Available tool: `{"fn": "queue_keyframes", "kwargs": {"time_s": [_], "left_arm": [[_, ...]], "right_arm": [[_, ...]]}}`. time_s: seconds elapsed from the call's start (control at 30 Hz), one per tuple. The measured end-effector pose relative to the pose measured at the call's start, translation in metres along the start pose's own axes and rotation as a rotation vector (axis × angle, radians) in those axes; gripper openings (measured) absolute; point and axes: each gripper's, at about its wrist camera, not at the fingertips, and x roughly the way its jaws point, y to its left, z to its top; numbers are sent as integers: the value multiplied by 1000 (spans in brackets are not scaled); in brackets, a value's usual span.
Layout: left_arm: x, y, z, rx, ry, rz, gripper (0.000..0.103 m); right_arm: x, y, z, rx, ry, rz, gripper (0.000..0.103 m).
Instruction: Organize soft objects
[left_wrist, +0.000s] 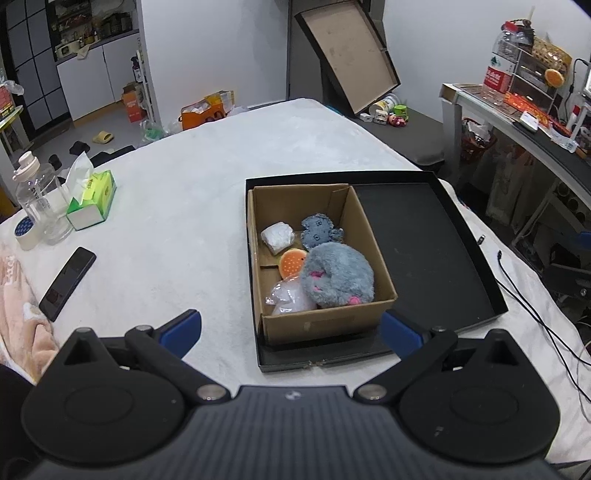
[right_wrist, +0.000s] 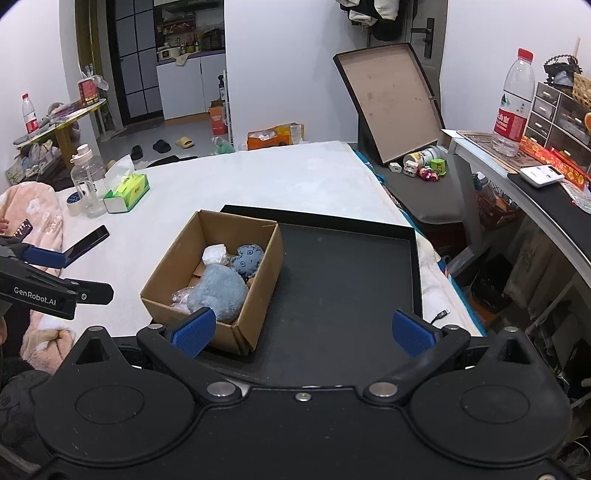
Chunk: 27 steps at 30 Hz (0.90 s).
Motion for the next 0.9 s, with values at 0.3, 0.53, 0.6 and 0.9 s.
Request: {"fn": "queue_keyframes", "kwargs": {"time_s": [0.3,0.53,0.6,0.9], "left_arm": [[-16,-3,-7,-2,-11,-21,103],[-23,-3,-9,-1,-19,-25,103],[-24,-4,-10,1,-19,-25,103],[-26,-5,-11,-5,-19,-37,103]], "right_arm": [[-16,0,-7,-7,-12,-10,103],[-19,0,-9,5,-14,3,103],[-20,0,-10,4,-15,1,103],[-19,1,-12,12,-9,3,103]]}}
